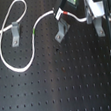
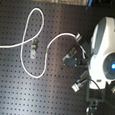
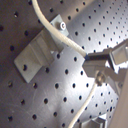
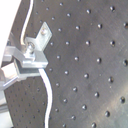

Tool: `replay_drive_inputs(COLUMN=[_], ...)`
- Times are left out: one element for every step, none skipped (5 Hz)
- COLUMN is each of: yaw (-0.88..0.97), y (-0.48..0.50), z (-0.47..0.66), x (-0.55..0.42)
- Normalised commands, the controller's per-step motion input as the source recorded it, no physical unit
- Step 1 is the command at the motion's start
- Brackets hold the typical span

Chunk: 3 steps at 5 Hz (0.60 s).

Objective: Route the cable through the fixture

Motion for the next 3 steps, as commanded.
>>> replay_drive_inputs(yaw=[-0.06,-0.01,-0.12], y=[-0.061,0.0,-0.013], z=[-0.25,0.0,-0.07], x=[-0.063,0.0,0.001])
